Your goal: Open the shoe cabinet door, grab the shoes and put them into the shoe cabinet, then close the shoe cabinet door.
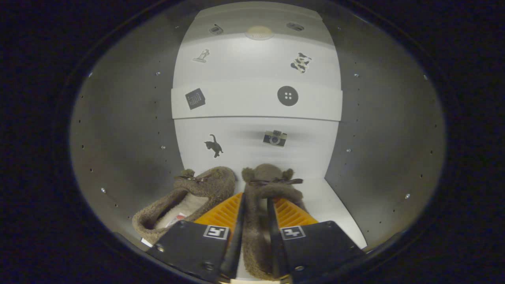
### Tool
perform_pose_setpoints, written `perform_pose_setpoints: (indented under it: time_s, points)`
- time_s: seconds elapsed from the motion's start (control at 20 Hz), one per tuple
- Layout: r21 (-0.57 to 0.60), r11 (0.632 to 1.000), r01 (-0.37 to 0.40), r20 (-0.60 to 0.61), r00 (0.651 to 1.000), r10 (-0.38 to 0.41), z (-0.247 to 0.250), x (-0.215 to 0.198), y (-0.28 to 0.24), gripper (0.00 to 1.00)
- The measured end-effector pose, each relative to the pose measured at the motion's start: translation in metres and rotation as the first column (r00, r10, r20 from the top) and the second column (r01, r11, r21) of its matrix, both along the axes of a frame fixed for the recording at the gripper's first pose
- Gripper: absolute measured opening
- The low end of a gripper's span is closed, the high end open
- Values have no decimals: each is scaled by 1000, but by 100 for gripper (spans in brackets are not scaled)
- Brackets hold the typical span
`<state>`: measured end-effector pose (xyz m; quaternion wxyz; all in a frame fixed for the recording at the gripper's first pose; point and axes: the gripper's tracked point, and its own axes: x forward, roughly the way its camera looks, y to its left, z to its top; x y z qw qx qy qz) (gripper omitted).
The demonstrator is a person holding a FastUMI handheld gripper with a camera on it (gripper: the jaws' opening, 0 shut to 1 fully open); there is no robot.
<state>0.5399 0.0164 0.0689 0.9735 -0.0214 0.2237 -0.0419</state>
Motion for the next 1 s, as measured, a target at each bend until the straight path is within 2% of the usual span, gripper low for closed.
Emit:
perform_pose_setpoints:
  time_s: [0.15, 0.3, 0.4, 0.65, 0.75, 0.9, 1.0]
  points:
    - [-9, 999, 50, -21, 999, -50, 3, -16, -4, 49]
    - [0, 999, 43, 5, 999, -43, 20, -40, 4, 74]
    - [4, 1000, 10, 8, 1000, -10, 30, -65, 17, 83]
    - [-55, 997, -46, 73, 996, 50, 57, -132, 43, 87]
    - [-52, 998, -40, 110, 993, 46, 60, -165, 52, 87]
    - [-56, 998, -22, 129, 991, 29, 58, -221, 57, 95]
    - [-29, 998, -58, 141, 988, 62, 60, -264, 64, 100]
